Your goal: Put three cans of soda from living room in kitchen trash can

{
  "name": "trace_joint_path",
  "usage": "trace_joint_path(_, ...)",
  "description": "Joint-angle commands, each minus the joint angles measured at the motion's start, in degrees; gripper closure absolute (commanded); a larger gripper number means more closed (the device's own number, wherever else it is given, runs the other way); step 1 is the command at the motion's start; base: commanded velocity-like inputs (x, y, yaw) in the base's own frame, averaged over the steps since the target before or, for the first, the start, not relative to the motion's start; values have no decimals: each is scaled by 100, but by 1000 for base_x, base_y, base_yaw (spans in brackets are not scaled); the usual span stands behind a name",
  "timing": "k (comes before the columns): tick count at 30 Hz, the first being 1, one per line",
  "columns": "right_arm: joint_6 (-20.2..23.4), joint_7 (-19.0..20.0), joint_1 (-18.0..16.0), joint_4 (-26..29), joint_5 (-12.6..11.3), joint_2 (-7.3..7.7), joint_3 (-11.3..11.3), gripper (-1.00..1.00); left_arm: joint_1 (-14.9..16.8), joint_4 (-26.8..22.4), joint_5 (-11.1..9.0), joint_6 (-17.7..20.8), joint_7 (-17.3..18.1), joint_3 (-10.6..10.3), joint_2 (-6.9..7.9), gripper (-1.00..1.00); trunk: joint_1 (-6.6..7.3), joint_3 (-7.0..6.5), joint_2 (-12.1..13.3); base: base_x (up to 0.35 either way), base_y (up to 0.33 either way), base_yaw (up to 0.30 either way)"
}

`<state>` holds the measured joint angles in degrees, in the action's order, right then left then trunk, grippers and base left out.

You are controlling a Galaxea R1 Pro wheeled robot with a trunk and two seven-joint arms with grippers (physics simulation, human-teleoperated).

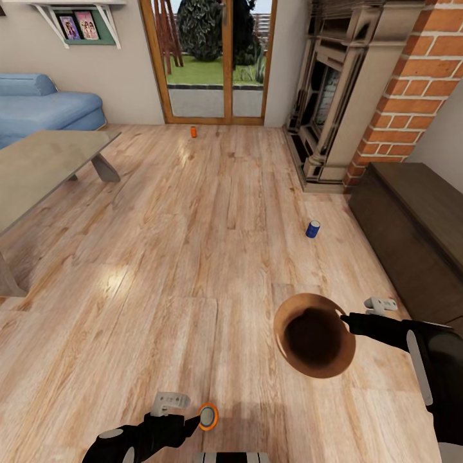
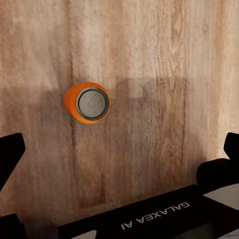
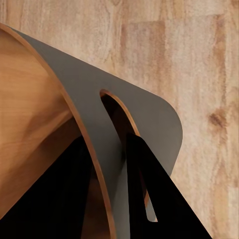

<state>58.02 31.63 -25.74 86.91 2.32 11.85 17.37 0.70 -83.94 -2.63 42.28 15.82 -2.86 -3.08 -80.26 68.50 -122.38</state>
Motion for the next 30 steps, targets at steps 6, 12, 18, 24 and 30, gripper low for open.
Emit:
trace_joint_path(6,34,2,-1,2,-125,-3,-5,100,0,0,12,0,0,0,0,-100,0,0,0,0,0,0)
trace_joint_path(12,34,2,-2,2,-104,-7,-6,100,0,0,16,7,0,2,4,-100,0,0,0,0,0,0)
trace_joint_path(18,34,2,-2,2,-84,-1,-9,100,0,0,6,8,0,-2,9,-100,0,0,0,0,0,0)
trace_joint_path(24,34,10,-2,2,-83,-7,-6,100,0,0,-16,9,7,-4,1,-100,0,0,0,0,0,0)
trace_joint_path(30,34,8,-2,2,-83,-4,-6,100,0,18,26,3,-39,3,-23,-100,0,0,0,0,0,0)
